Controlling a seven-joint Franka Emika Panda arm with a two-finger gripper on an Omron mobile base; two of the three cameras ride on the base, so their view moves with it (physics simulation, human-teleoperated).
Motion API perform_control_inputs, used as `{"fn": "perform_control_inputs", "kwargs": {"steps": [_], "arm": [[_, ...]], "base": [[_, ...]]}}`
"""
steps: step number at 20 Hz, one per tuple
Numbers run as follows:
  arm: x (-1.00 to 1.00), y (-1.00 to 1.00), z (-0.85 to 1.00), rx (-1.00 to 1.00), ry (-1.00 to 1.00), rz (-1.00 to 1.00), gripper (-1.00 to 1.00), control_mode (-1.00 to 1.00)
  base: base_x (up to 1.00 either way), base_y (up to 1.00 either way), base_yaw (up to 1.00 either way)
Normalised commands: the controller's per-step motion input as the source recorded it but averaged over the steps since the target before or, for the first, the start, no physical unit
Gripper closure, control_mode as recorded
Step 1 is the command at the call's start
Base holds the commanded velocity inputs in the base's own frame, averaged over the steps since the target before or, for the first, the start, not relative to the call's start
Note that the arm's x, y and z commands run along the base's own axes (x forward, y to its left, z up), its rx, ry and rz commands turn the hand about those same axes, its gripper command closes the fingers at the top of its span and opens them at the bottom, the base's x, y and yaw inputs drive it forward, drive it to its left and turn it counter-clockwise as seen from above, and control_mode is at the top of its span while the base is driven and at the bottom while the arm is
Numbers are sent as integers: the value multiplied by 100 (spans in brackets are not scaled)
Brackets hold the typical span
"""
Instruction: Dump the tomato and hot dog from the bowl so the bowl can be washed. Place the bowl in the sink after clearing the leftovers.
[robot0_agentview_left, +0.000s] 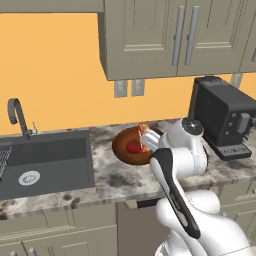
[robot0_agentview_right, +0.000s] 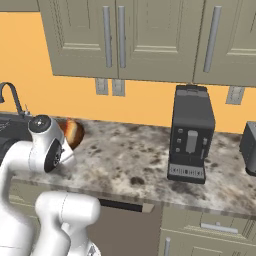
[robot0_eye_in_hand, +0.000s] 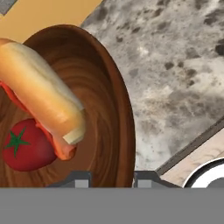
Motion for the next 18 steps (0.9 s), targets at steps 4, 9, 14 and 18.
{"fn": "perform_control_inputs", "kwargs": {"steps": [4, 9, 14, 18], "arm": [[-61, -33, 96, 15, 0, -15, 100, -100], [-63, -61, 75, 19, 0, -2, 100, -100], [-53, -24, 5, 6, -1, 0, 100, -100], [-1, 0, 0, 0, 0, 0, 100, -100]], "base": [[0, 0, 0], [0, 0, 0], [0, 0, 0], [0, 0, 0]]}}
